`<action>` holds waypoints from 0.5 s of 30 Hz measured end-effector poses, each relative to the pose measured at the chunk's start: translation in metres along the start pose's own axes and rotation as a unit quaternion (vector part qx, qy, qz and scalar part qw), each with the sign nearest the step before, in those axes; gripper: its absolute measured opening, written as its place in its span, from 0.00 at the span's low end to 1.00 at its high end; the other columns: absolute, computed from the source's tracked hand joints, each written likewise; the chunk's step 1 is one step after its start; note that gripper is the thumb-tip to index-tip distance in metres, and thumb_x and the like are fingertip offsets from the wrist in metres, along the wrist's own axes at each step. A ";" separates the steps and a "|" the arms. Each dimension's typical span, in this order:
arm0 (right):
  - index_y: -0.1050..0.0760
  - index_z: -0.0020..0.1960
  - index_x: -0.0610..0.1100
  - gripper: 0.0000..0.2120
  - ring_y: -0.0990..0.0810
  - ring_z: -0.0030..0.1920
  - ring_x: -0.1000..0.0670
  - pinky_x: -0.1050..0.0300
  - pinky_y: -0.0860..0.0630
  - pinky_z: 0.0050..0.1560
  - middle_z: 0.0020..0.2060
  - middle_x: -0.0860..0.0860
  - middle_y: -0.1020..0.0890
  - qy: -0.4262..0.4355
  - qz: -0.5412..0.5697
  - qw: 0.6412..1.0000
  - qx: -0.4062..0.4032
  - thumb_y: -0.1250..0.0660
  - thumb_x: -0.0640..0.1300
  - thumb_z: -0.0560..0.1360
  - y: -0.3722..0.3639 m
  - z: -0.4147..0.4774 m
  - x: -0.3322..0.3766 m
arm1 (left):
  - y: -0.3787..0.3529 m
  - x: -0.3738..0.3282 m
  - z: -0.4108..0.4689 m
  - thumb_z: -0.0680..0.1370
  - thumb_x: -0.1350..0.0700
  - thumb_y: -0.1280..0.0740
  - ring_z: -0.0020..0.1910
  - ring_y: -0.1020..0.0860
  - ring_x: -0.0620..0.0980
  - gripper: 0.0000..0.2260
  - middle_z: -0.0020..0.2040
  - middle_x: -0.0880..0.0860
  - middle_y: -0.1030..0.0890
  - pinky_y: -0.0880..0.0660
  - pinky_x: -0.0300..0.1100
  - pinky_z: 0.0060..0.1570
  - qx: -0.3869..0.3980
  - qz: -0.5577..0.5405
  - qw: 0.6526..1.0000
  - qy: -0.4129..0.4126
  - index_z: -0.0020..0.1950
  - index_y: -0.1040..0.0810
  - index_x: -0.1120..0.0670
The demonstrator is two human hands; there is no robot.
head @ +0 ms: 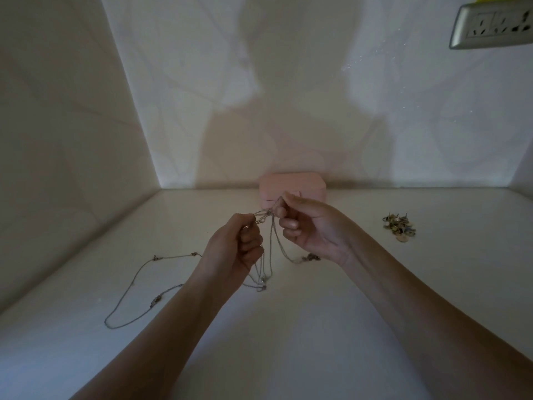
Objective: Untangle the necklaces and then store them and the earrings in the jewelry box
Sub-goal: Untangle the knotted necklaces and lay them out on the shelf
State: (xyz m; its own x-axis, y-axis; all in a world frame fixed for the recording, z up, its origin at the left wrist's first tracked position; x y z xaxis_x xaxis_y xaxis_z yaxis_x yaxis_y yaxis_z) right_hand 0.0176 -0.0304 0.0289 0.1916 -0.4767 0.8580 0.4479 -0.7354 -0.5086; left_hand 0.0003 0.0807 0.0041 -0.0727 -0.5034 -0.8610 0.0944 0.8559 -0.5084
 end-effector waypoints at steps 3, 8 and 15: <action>0.18 0.37 0.43 0.07 0.34 0.24 0.58 0.68 0.38 0.25 0.26 0.52 0.26 -0.003 -0.059 0.998 0.002 0.34 0.42 0.70 0.000 -0.002 0.000 | 0.001 -0.001 -0.003 0.78 0.56 0.37 0.24 0.46 0.43 0.13 0.27 0.46 0.44 0.47 0.33 0.21 0.012 0.072 0.997 -0.010 0.35 0.36 0.51; 0.20 0.42 0.42 0.07 0.40 0.21 0.58 0.65 0.46 0.24 0.24 0.53 0.30 0.004 -0.158 0.987 -0.005 0.34 0.44 0.71 0.003 -0.005 0.005 | 0.001 -0.004 -0.008 0.68 0.50 0.29 0.26 0.44 0.44 0.11 0.27 0.47 0.42 0.44 0.33 0.23 0.004 0.199 0.979 -0.035 0.44 0.20 0.57; 0.22 0.42 0.40 0.03 0.37 0.24 0.57 0.66 0.46 0.23 0.25 0.51 0.26 0.035 -0.314 0.946 -0.071 0.32 0.36 0.74 0.013 -0.011 0.023 | 0.009 -0.006 -0.006 0.73 0.57 0.28 0.24 0.40 0.43 0.06 0.22 0.44 0.32 0.39 0.33 0.25 -0.057 0.263 0.960 -0.075 0.48 0.15 0.56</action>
State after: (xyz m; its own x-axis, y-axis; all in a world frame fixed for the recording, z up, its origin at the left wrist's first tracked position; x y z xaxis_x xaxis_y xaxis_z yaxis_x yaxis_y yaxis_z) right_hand 0.0184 -0.0562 0.0412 -0.1328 0.0489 0.9899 0.3313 -0.9392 0.0908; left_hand -0.0041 0.0924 0.0051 0.0996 -0.0010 -0.9950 -0.0320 0.9995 -0.0042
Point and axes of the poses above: each hand's wrist, its own z-axis towards the middle knuckle, its own y-axis out of the back of the hand, x = y × z, the point moved 7 cm from there along z, towards the middle knuckle
